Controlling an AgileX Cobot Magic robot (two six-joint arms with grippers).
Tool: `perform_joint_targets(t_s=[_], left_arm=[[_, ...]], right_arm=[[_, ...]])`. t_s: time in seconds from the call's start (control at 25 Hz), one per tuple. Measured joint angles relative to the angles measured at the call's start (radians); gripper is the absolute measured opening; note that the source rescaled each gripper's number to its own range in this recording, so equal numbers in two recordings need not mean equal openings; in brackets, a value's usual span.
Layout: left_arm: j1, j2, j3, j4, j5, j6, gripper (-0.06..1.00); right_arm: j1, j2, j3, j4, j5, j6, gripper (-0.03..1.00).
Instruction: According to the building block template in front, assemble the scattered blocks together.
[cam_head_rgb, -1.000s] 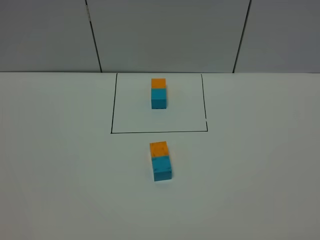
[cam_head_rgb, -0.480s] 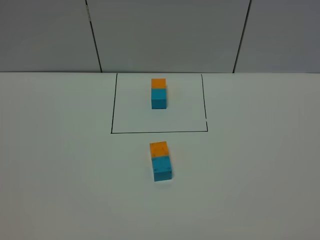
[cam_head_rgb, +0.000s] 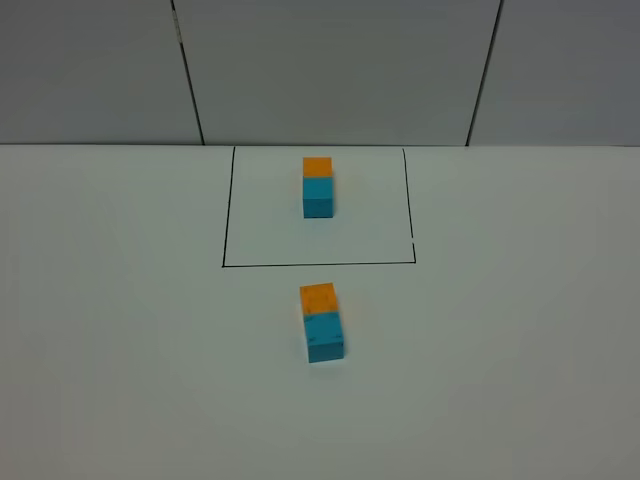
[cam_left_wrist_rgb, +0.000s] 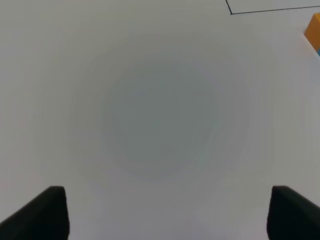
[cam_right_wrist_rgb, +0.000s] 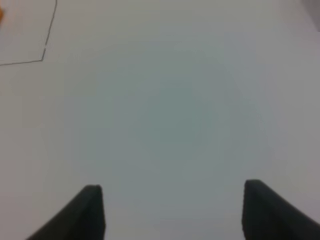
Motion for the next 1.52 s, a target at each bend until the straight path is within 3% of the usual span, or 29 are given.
perform_joint_targets(t_s=[1.52], left_arm=[[0.0,0.0,0.0,0.0,0.0,0.0,0.8]], right_arm=[[-0.001,-0.002,0.0,0.0,0.0,0.0,0.47]])
